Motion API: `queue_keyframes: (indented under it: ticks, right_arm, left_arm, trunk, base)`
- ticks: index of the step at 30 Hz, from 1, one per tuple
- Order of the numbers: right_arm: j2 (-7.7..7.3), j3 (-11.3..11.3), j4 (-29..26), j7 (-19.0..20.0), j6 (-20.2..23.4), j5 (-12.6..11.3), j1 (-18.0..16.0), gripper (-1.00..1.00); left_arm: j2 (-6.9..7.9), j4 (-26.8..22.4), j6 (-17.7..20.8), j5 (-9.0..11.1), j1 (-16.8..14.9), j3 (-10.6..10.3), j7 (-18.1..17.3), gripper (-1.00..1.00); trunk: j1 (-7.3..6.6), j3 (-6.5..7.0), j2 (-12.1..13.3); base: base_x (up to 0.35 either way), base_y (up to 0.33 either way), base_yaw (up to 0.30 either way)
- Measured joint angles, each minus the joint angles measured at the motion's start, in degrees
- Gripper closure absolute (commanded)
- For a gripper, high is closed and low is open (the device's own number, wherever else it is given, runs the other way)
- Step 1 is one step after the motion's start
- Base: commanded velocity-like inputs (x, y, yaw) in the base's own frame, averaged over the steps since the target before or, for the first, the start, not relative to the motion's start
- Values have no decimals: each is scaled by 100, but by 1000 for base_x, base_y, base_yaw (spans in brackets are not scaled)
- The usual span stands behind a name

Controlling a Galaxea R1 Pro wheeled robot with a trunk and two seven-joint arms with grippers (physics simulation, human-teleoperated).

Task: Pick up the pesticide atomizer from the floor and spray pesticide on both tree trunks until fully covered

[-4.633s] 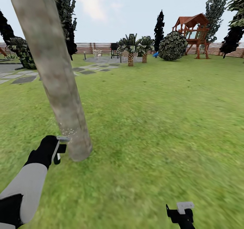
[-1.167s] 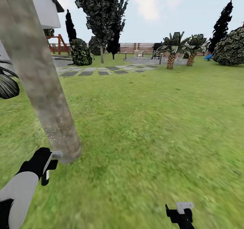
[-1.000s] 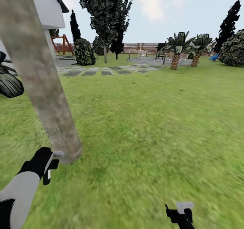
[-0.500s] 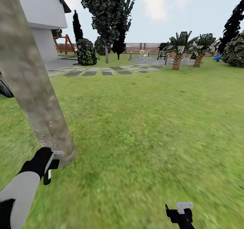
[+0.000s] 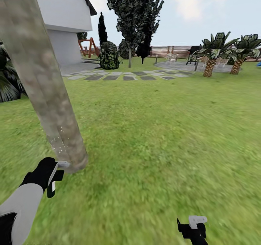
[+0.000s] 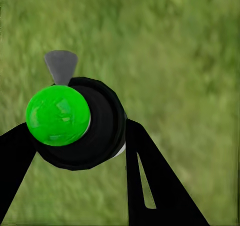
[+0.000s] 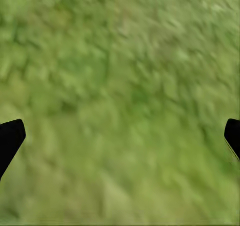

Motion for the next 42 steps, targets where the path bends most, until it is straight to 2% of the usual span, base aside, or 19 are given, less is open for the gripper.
queue_keyframes:
  ticks: [5, 23, 36, 42]
  right_arm:
    - [0, 0, -1, 0, -3, 0, 0, -100]
    - [-2, 0, -2, 0, -3, 0, 1, -100]
    - [0, 0, -1, 0, -1, 0, 0, -100]
    - [-1, 0, -2, 0, -2, 0, 1, -100]
  left_arm:
    - [-5, 2, 0, 2, 0, 0, 0, 100]
    - [-10, 7, -1, -5, -1, 0, 0, 100]
    - [-8, 12, 5, -5, 0, -16, 0, 100]
    - [83, 54, -2, -31, -1, 5, -23, 100]
  trunk:
    - [0, 0, 0]
    - [0, 0, 0]
    - [1, 0, 0]
    - [1, 0, 0]
  base:
    - [234, -202, 239]
    - [191, -223, 17]
    - [163, -239, 219]
    - [125, -260, 170]
